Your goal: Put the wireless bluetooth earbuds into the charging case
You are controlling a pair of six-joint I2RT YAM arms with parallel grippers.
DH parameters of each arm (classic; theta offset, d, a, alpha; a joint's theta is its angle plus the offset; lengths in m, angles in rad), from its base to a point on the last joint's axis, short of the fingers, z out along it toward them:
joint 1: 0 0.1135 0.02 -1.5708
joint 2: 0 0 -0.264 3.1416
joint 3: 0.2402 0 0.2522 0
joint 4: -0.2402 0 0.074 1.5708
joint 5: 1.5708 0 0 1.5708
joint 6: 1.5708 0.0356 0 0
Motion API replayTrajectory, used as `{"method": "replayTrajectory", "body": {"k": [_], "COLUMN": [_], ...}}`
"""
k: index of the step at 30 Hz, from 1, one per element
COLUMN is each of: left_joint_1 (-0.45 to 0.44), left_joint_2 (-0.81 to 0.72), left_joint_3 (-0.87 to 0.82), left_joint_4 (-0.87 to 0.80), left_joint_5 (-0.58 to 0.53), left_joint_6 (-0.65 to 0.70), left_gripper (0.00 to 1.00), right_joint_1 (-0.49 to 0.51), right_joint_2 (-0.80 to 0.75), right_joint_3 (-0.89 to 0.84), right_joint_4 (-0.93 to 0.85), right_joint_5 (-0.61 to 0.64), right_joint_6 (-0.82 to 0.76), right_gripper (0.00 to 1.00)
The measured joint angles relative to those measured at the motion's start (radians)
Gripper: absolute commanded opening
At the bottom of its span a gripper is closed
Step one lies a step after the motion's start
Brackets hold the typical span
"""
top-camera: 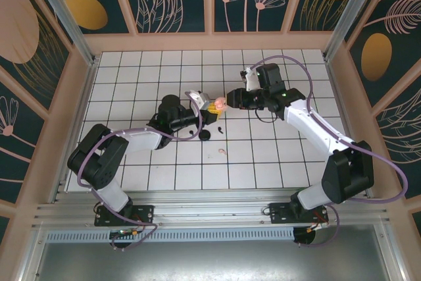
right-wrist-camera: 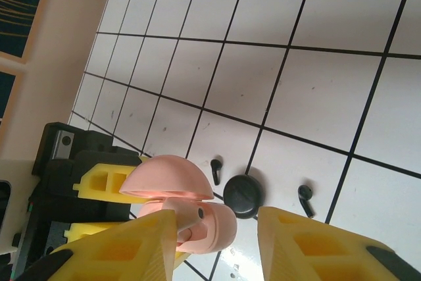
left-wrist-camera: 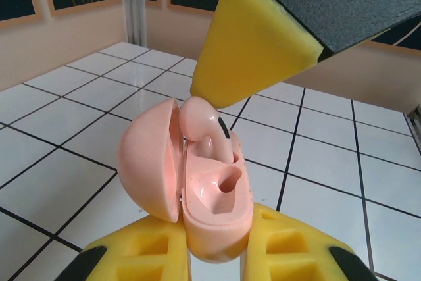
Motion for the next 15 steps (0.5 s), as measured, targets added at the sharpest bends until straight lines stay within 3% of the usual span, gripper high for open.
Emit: {"method": "replayTrajectory", "body": {"k": [15], "left_joint_1": [-0.001], "left_joint_2": [-0.013], "left_joint_3": [0.000], "left_joint_4": [-0.006], "left_joint_5": [0.000], "left_joint_6": [0.042], "left_gripper": [0.13], "right_joint_1": [0.027], "right_joint_2": [0.000], "right_joint_3": [0.092], "right_joint_4": [-0.078], "right_joint_5": [0.029], "right_joint_6": [-0.055], "right_gripper": [0.35]}}
